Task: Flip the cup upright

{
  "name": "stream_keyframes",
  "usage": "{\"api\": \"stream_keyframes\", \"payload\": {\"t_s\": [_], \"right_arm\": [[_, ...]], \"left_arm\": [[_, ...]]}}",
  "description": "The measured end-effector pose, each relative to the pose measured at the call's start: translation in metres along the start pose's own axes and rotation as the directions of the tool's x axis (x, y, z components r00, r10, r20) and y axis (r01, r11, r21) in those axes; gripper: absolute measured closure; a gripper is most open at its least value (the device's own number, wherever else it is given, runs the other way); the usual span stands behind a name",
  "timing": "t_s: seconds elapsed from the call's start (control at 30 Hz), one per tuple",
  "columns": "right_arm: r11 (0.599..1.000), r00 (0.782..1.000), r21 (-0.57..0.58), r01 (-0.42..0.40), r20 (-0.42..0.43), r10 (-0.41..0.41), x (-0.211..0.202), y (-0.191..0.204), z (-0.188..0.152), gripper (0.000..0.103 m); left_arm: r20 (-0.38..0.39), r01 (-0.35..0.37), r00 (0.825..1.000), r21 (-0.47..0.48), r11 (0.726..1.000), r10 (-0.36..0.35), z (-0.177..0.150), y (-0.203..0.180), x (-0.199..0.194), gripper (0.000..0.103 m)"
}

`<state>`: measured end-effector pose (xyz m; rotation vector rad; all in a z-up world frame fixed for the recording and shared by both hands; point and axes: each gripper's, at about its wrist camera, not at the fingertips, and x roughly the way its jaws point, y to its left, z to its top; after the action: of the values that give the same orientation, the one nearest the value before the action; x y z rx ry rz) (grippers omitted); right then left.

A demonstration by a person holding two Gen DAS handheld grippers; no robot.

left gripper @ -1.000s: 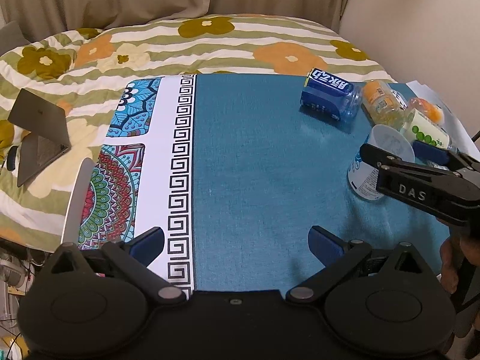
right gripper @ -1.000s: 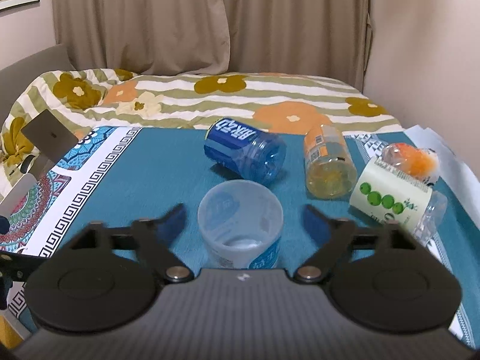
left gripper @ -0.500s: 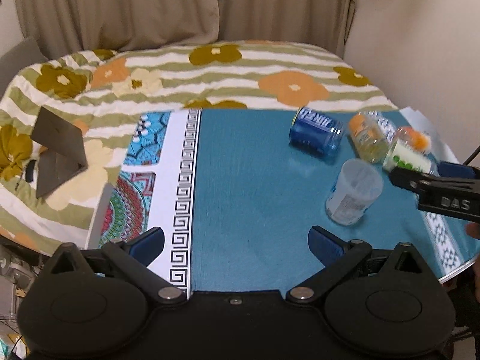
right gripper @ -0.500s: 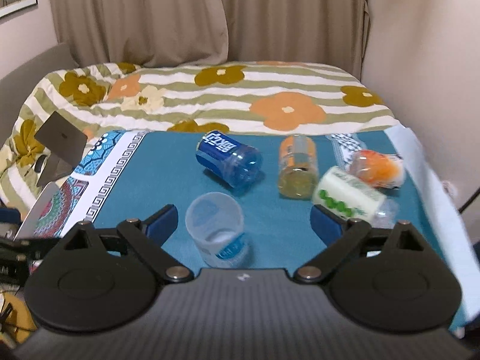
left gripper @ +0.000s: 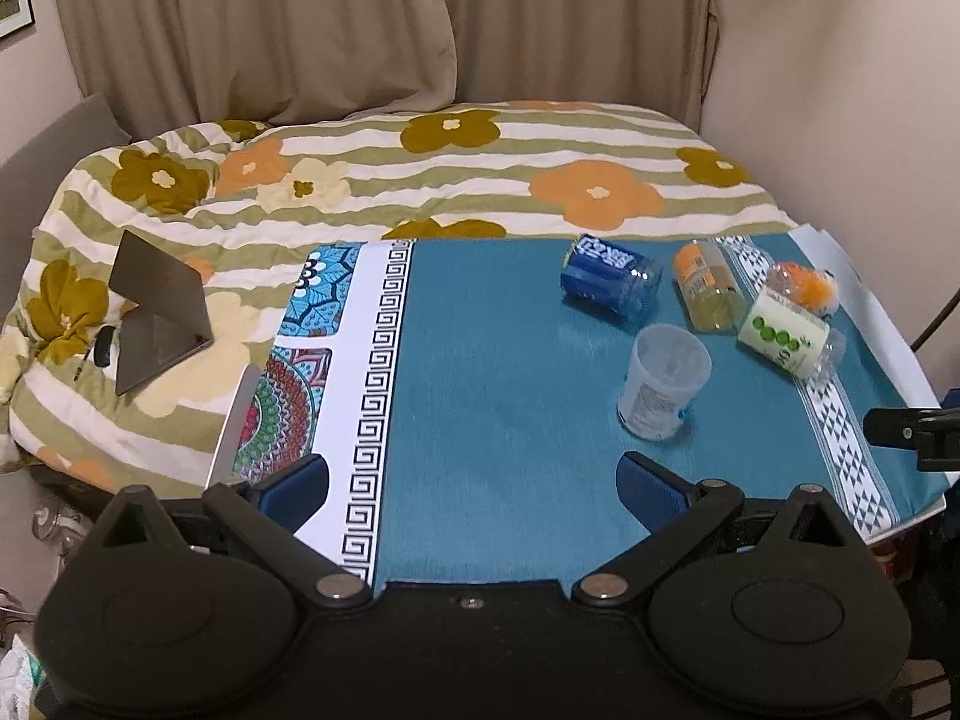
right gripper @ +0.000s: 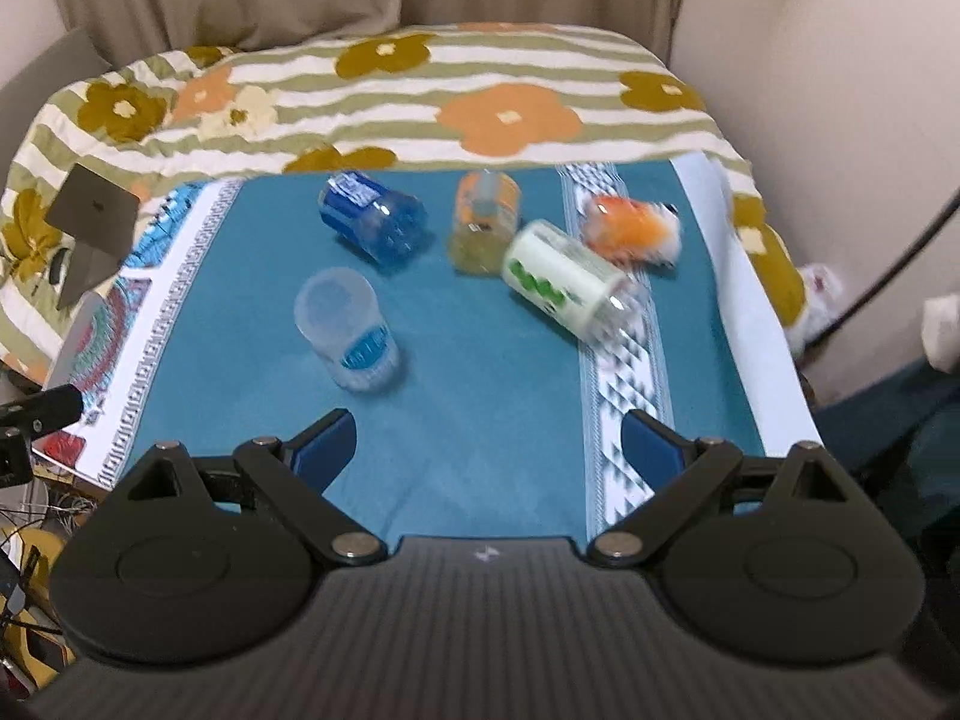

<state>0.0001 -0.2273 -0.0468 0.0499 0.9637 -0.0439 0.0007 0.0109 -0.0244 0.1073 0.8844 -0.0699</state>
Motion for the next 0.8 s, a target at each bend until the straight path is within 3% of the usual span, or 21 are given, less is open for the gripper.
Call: {"api": "stream_keyframes", "payload": {"t_s": [0.27,0.8], "right_arm": [[0.999,1.000,0.039,0.001,-0.026,0.000,-0.001,-0.012,-0.019,0.000],[0.999,1.000,0.044,0.007,-0.018,-0.006,-0.003,-0.013,-0.017,0.000]], "left_arm": [[-0.002,0.011,1.000,0.027,1.000,-0.011,-0.007,-0.014,-0.003,0.000],[0.008,0.010,1.000,0.038,0.999,-0.010,-0.005,-0.014,-0.002,0.000]]}}
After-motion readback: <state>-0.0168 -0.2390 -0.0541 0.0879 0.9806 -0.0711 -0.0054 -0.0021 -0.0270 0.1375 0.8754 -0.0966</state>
